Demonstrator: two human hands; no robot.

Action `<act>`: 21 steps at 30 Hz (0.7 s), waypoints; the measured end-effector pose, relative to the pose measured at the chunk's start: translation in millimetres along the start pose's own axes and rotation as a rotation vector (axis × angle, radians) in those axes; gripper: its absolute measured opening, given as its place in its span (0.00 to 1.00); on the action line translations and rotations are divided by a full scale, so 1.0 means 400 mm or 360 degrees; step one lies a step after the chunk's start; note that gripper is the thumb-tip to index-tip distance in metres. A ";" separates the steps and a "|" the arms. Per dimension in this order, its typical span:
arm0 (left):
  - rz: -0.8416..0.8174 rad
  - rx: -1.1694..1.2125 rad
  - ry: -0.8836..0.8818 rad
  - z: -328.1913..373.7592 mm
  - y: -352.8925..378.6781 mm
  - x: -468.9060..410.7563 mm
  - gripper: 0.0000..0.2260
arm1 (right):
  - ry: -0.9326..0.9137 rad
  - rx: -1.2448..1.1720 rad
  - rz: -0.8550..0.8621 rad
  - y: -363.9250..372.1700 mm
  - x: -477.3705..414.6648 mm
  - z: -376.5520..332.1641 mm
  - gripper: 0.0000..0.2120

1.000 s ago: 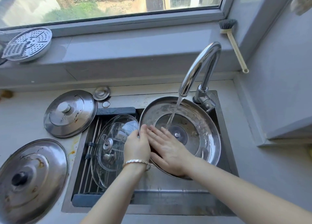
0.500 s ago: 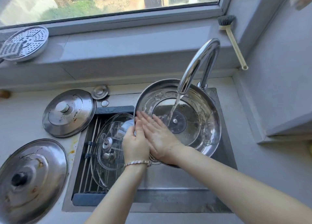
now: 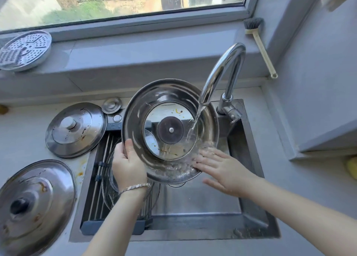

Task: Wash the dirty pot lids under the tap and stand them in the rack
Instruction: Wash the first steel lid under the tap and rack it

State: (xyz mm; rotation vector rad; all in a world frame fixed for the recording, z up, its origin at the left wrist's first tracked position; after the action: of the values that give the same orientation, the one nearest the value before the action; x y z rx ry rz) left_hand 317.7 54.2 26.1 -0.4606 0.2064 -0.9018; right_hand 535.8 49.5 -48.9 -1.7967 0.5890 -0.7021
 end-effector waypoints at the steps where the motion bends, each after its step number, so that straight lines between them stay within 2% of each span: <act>1: 0.0005 -0.0013 -0.0008 -0.004 -0.002 0.004 0.17 | 0.0069 0.0032 -0.0010 0.005 0.006 0.015 0.29; 4: 0.0015 -0.0043 -0.0092 -0.019 0.008 0.016 0.16 | 0.0127 -0.0012 -0.0039 0.021 -0.005 -0.034 0.32; 7: -0.0001 -0.0050 -0.0089 -0.024 0.018 0.016 0.16 | -0.0060 -0.0322 -0.0142 0.028 -0.005 -0.114 0.32; 10: -0.0055 -0.0074 -0.0012 -0.006 0.008 0.018 0.16 | -0.0049 -0.0117 -0.0043 0.025 0.023 -0.069 0.29; 13: -0.0190 -0.0193 0.0026 0.022 0.011 0.012 0.16 | 0.0211 0.0027 -0.0072 0.022 0.046 0.037 0.25; 15: -0.0411 -0.0284 -0.0120 0.017 0.040 0.014 0.15 | 0.0277 0.0136 -0.0156 0.015 0.062 0.071 0.23; 17: -0.0669 -0.0240 -0.0451 -0.009 0.080 0.042 0.10 | 0.0180 0.0175 -0.0081 -0.008 0.074 0.050 0.28; 19: -0.0888 -0.0204 -0.0676 -0.028 0.119 0.087 0.07 | 0.0046 0.0029 -0.0101 -0.028 0.084 0.002 0.38; 21: -0.1064 -0.0198 -0.0797 -0.037 0.149 0.134 0.04 | -0.0087 -0.0202 -0.0107 -0.047 0.099 -0.046 0.39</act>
State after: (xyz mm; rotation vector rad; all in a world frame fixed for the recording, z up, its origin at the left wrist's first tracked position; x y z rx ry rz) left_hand 387.2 39.1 -13.9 -0.8815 -0.3766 -1.3913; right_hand 552.0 16.0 -19.3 -1.9546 0.5494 -0.6715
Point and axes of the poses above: each hand's wrist, its own x-axis away from the middle knuckle, its own y-axis out of the palm, z = x × y, the point moved 7 cm from there along -x, towards the middle knuckle, and after that the axes turned 4 degrees about -z, right-handed, at the moved point
